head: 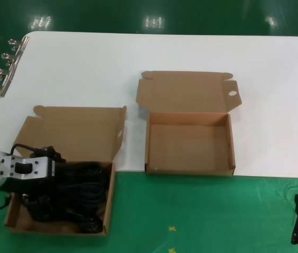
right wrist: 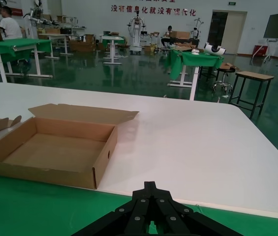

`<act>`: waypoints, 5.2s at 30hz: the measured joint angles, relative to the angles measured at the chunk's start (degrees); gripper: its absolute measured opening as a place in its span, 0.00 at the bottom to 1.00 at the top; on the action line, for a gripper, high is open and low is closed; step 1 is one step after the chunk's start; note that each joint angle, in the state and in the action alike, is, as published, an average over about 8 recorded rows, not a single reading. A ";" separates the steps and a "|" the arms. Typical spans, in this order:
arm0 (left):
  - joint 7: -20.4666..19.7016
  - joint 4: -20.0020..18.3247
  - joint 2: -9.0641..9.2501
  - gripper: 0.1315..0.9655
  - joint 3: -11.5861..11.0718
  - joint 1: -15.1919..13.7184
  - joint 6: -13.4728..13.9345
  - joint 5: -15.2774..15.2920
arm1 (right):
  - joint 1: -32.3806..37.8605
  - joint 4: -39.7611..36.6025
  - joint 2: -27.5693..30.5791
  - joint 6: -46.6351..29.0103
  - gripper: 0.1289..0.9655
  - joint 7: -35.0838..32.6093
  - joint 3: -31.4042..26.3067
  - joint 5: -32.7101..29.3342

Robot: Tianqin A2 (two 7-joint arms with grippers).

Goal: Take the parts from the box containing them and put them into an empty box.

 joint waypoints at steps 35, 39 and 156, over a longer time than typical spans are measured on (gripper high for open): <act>0.38 2.26 1.42 0.25 -4.86 -1.72 1.91 7.72 | 0.00 0.00 0.00 0.00 0.02 0.00 0.00 0.00; 0.07 1.99 1.14 0.18 -5.13 -1.84 2.14 8.21 | 0.00 0.00 0.00 0.00 0.02 0.00 0.00 0.00; -17.45 -33.73 13.95 0.90 1.18 17.42 -19.43 -13.68 | 0.00 0.00 0.00 0.00 0.05 0.01 0.00 0.01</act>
